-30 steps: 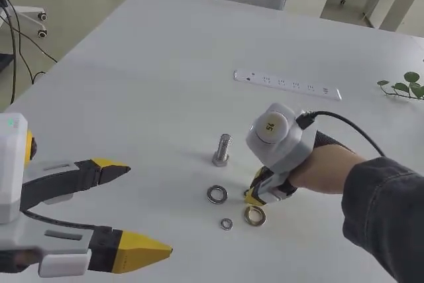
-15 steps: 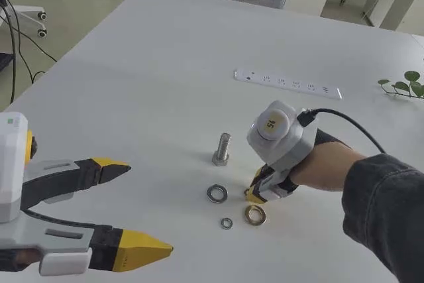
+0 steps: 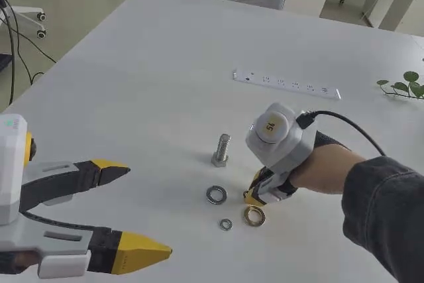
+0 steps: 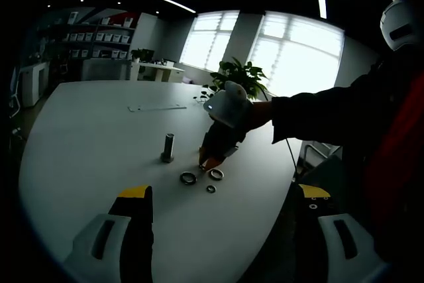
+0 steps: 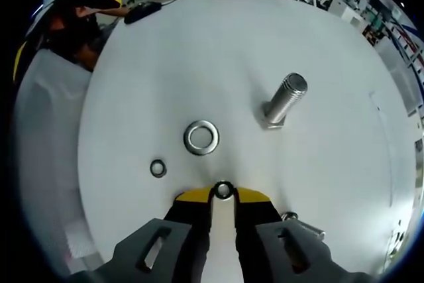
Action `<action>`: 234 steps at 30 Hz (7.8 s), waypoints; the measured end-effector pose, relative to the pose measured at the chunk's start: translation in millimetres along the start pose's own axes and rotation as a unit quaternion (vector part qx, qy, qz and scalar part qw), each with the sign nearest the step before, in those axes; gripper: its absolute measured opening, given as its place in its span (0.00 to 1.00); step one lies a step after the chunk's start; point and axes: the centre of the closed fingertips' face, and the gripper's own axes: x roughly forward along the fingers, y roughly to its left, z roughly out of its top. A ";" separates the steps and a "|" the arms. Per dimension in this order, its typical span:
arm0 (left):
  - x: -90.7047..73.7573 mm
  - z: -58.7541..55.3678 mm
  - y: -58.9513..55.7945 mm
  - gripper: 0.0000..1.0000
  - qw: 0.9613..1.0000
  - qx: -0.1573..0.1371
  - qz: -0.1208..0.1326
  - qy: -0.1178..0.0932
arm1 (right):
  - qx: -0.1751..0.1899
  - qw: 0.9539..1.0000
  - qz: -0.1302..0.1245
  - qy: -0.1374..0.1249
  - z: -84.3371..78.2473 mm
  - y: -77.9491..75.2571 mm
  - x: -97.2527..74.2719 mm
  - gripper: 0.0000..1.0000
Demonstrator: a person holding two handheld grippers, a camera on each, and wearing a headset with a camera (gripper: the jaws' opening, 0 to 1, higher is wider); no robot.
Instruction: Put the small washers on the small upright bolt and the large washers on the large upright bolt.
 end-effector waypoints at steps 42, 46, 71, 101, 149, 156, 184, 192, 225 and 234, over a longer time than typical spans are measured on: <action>5.6 4.3 -6.6 0.88 1.000 0.010 -0.012 -0.002 | 0.012 0.999 -0.029 0.016 -33.5 -7.4 -42.8 0.14; 6.5 4.4 -7.6 0.88 1.000 0.011 -0.015 0.000 | 0.015 0.999 -0.033 0.018 -38.2 -9.8 -47.7 0.14; 7.7 6.3 -9.2 0.88 1.000 0.017 -0.018 0.001 | 0.012 0.997 -0.078 0.013 -31.6 -37.7 -91.5 0.14; 4.3 6.4 -4.6 0.88 1.000 0.011 -0.008 0.001 | -0.023 0.996 -0.081 0.021 -9.5 -62.0 -85.9 0.14; 4.6 0.8 1.9 0.88 1.000 0.001 0.000 0.005 | -0.020 0.998 -0.049 0.044 -19.7 -59.6 -61.6 0.14; 5.2 0.6 1.1 0.88 1.000 0.001 0.000 0.007 | -0.020 0.998 -0.043 0.049 -22.3 -58.2 -52.5 0.14; 4.4 -2.4 5.0 0.88 1.000 -0.006 0.006 0.015 | -0.011 0.998 -0.028 0.054 -27.0 -64.0 -25.4 0.14; 4.8 -2.2 5.9 0.88 1.000 -0.007 0.006 0.015 | -0.010 0.998 -0.029 0.055 -27.6 -63.8 -25.4 0.14; 2.8 -4.6 5.3 0.88 1.000 -0.008 0.007 0.015 | -0.013 0.998 -0.030 0.056 -30.7 -58.4 -23.8 0.17; 4.4 -2.5 4.9 0.88 1.000 -0.007 0.005 0.015 | -0.008 0.998 -0.034 0.049 -30.8 -62.1 -27.5 0.21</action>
